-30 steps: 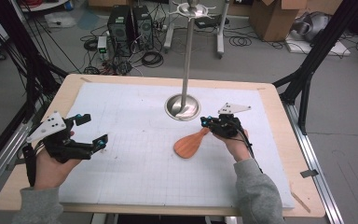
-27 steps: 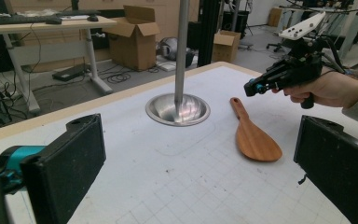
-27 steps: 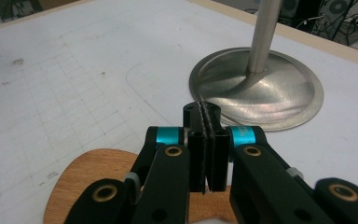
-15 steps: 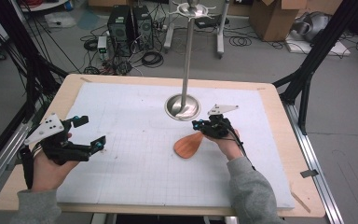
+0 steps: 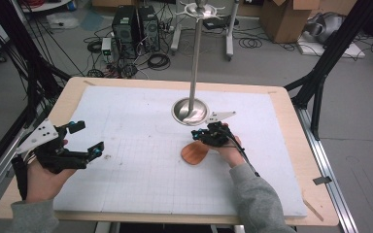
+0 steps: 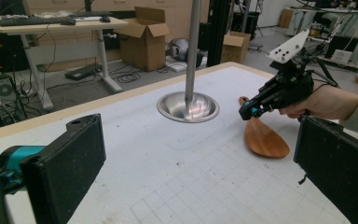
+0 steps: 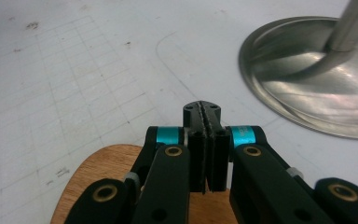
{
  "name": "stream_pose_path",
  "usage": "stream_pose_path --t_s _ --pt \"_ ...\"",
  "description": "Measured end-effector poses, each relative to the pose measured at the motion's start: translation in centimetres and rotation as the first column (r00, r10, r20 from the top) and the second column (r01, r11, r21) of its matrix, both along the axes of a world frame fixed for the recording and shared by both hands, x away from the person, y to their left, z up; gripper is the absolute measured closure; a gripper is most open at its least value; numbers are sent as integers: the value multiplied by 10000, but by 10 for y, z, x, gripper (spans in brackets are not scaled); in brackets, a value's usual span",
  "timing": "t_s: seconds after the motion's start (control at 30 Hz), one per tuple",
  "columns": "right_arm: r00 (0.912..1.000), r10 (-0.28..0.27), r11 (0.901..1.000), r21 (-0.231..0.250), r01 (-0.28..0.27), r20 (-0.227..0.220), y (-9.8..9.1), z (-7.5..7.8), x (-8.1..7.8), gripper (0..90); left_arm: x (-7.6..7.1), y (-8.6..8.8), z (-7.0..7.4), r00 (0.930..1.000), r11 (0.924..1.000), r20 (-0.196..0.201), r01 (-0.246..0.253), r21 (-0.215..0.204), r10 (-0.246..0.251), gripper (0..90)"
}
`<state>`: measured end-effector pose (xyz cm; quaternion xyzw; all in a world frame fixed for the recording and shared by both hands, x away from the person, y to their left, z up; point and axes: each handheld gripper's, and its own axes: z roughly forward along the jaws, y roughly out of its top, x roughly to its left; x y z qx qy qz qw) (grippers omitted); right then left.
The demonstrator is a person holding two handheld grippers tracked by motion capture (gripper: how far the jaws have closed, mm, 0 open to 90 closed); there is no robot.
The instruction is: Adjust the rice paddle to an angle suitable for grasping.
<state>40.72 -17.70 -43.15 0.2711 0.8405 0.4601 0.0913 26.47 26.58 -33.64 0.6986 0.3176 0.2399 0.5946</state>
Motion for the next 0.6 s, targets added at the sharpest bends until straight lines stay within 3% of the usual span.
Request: stream_pose_path --t_s 0.27,0.37,0.6 --pt "9988 306 9991 -297 -317 -371 15 -7 1 892 0 0 -2 10000 10000 -58 -76 63 76 25" --pt "9981 284 9971 -694 -322 -541 20 -10 1 892 1 -1 -2 10000 10000 -42 -20 81 20 25" --pt "9972 391 9958 -800 -441 -634 26 -10 1 891 1 -1 -2 10000 10000 -44 -35 86 35 25"
